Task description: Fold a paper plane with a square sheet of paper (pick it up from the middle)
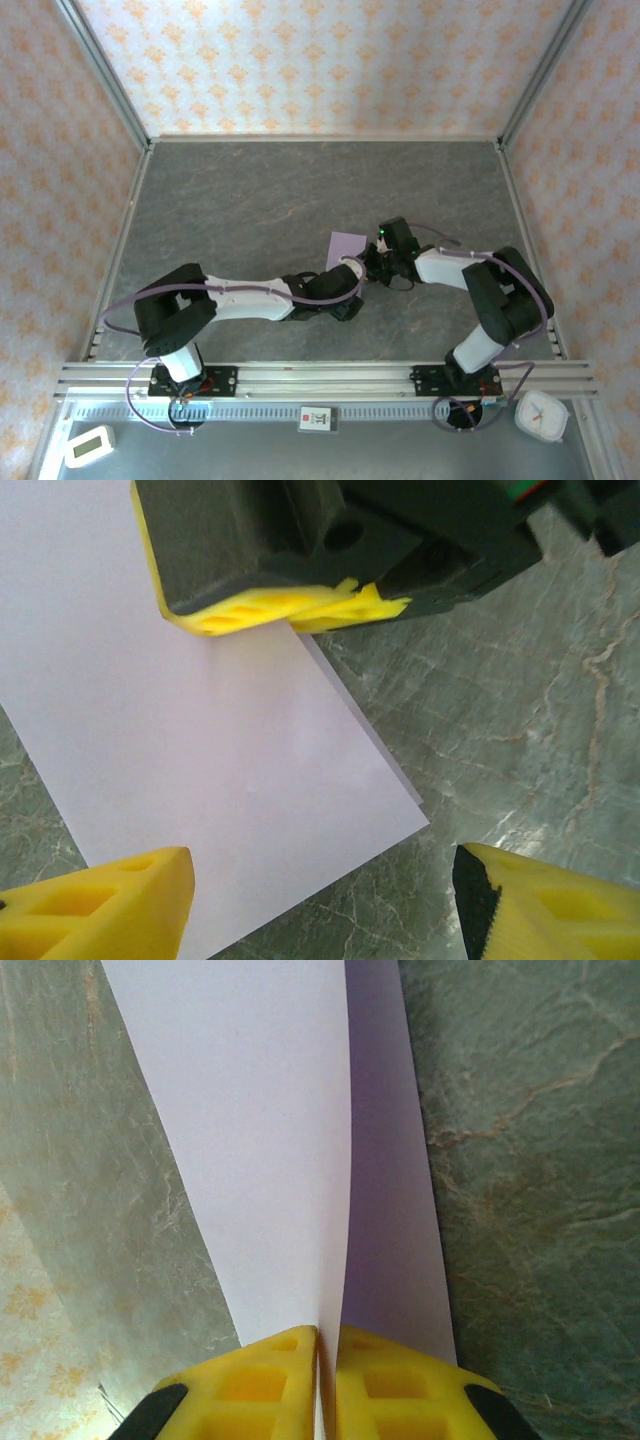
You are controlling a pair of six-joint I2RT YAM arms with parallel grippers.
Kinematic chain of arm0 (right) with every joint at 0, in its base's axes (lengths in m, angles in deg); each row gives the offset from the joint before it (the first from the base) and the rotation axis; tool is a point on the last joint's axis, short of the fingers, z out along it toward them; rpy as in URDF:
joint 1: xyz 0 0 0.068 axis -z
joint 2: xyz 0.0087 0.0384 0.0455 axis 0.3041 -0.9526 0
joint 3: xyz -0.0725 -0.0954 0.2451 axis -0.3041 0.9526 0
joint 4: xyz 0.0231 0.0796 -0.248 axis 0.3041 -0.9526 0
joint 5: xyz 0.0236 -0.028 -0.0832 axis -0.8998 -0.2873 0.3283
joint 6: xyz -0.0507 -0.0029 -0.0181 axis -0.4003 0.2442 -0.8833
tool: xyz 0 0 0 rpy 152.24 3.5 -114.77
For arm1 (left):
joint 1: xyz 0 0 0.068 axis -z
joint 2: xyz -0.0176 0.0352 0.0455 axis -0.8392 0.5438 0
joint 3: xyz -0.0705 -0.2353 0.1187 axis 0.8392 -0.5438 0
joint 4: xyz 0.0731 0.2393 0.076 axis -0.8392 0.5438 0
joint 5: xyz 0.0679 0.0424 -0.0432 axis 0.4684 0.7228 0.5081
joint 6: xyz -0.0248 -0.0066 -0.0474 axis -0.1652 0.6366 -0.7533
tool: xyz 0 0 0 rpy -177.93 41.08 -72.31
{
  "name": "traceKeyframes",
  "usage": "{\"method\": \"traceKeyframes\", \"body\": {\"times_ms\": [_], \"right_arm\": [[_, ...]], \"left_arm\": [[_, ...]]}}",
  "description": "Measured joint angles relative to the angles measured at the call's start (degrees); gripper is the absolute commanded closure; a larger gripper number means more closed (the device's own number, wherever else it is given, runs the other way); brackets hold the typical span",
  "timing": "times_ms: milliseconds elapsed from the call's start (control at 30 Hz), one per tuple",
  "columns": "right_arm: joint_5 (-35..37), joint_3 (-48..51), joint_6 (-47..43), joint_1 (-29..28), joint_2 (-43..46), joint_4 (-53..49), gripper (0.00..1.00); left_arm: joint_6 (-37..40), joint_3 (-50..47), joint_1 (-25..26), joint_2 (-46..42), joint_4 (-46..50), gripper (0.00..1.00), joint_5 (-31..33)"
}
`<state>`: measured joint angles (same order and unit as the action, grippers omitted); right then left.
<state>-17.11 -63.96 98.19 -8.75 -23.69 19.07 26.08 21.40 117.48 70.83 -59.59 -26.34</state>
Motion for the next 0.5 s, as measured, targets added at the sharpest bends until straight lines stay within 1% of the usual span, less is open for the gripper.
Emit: {"method": "traceKeyframes", "body": {"times_ms": [100, 167, 200, 333, 500], "right_arm": [[-0.1, 0.0, 0.0, 0.0, -0.2, 0.0, 0.86], [-0.1, 0.0, 0.0, 0.0, -0.2, 0.0, 0.87], [-0.1, 0.0, 0.0, 0.0, -0.2, 0.0, 0.87], [-0.2, 0.0, 0.0, 0.0, -0.2, 0.0, 0.87], [-0.3, 0.0, 0.0, 0.0, -0.3, 0.0, 0.87]], "left_arm": [[0.4, 0.9, 0.3, 1.4, -0.1, 0.29, 1.0], [0.7, 1.4, 0.3, 2.0, -0.3, 0.33, 1.6], [0.8, 1.6, 0.3, 2.3, -0.4, 0.37, 1.9], [1.3, 2.1, 0.3, 2.4, -1.0, 0.7, 2.8], [1.9, 2.1, 0.3, 2.4, -1.8, 0.92, 2.9]]}}
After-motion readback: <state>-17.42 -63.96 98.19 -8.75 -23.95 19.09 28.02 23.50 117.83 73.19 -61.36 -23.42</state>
